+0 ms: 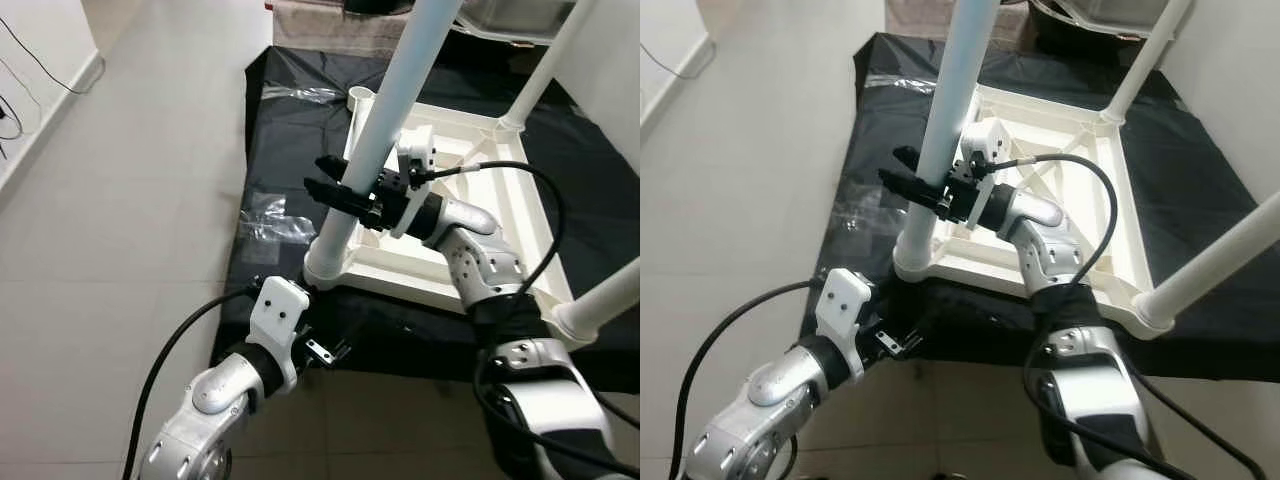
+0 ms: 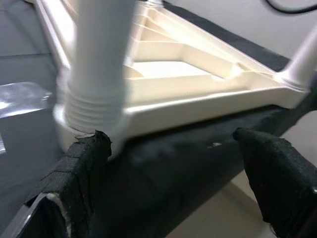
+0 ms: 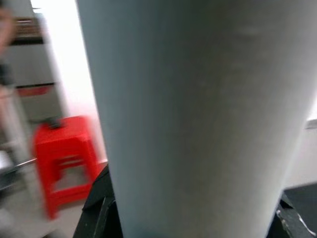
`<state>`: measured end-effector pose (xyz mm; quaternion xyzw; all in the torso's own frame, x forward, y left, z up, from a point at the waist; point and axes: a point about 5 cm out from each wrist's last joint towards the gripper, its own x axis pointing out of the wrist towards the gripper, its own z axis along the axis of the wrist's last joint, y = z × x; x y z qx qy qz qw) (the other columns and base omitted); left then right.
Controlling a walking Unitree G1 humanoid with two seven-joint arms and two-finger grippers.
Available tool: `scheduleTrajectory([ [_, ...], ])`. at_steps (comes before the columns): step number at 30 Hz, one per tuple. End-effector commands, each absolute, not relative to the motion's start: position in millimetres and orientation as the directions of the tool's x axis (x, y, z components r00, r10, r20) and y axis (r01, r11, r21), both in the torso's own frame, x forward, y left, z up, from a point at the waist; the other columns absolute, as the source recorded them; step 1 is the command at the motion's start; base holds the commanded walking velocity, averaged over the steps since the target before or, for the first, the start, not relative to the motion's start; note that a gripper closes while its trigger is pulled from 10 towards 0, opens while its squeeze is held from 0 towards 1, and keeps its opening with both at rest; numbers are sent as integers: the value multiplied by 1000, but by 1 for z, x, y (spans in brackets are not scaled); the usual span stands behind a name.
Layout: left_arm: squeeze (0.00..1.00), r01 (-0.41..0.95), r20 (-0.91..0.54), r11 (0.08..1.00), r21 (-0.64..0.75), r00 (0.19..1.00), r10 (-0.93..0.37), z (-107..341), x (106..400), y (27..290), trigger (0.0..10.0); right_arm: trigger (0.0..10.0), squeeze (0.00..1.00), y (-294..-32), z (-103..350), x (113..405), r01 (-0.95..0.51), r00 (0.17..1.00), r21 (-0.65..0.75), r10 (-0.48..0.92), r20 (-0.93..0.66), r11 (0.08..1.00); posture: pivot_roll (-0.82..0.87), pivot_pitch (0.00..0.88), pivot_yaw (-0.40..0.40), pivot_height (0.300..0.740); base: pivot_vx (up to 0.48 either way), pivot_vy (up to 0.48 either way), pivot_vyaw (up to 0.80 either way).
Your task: Building children table
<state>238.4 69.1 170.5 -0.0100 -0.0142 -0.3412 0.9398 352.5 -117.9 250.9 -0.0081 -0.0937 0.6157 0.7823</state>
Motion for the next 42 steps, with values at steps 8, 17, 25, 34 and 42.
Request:
scheduleTrajectory([
  [8,0,651,11,759,-15,759,-651,167,234,66,10000,10000,0,-105,174,347,-981,84,165,991,-105,101,133,238,-139,740,0,0,0],
  [17,0,655,9,756,-18,756,-655,166,231,65,10000,10000,0,-103,173,349,-987,100,111,982,-158,118,128,239,-142,740,0,0,0],
  [25,0,655,7,756,-23,756,-655,164,231,64,10000,10000,0,-102,169,355,-967,233,54,946,-224,250,125,231,-142,740,0,0,0],
  [34,0,651,3,758,-22,759,-652,161,234,65,10000,10000,0,-117,164,363,-827,537,104,832,-140,552,122,211,-137,740,0,0,0],
  [42,0,651,4,759,-19,759,-651,160,235,65,10000,10000,0,-129,161,361,-738,658,104,745,-107,667,118,201,-135,740,0,0,0],
])
